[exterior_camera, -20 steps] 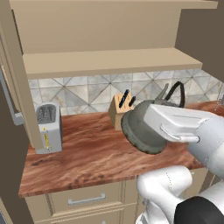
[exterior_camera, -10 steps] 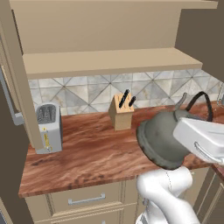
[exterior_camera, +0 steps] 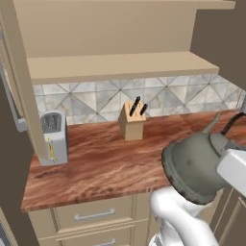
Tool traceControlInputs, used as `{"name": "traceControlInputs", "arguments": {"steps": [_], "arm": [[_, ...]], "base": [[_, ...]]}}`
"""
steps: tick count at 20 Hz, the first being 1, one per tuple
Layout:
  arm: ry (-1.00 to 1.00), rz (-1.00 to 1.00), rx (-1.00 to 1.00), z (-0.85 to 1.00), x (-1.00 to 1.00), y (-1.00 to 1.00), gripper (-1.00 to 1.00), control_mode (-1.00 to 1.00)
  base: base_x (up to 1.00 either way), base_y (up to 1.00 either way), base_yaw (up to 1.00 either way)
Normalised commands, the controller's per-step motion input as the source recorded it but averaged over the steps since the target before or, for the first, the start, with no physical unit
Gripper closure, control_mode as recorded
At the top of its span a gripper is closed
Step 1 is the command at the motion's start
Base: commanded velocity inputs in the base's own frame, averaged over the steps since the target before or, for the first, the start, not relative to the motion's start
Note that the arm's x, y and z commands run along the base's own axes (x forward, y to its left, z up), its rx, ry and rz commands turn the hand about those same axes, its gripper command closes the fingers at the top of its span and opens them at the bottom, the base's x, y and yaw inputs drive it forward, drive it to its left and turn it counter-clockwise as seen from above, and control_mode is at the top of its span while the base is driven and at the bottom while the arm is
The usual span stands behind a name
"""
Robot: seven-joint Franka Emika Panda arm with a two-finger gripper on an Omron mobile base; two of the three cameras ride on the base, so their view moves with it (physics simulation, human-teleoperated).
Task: Open the cabinet, pick the kettle from the cabinet, and place it in the sink.
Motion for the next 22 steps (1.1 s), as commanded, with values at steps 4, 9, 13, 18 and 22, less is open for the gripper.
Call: {"name": "traceControlInputs", "arguments": {"steps": [4, 9, 13, 18, 22], "arm": [[0.00, 0.00, 0.00, 0.00, 0.00, 0.00, 1.00, 1.00], [0.00, 0.00, 0.00, 0.00, 0.00, 0.00, 1.00, 1.00], [0.00, 0.00, 0.00, 0.00, 0.00, 0.00, 1.00, 1.00], [0.00, 0.00, 0.00, 0.00, 0.00, 0.00, 1.00, 1.00], [0.00, 0.00, 0.00, 0.00, 0.00, 0.00, 1.00, 1.00]], "base": [[-0.56, -0.17, 0.00], [-0.63, -0.17, -0.01], [-0.69, -0.08, -0.02], [-0.73, -0.01, -0.07], [-0.71, 0.00, -0.14]]}}
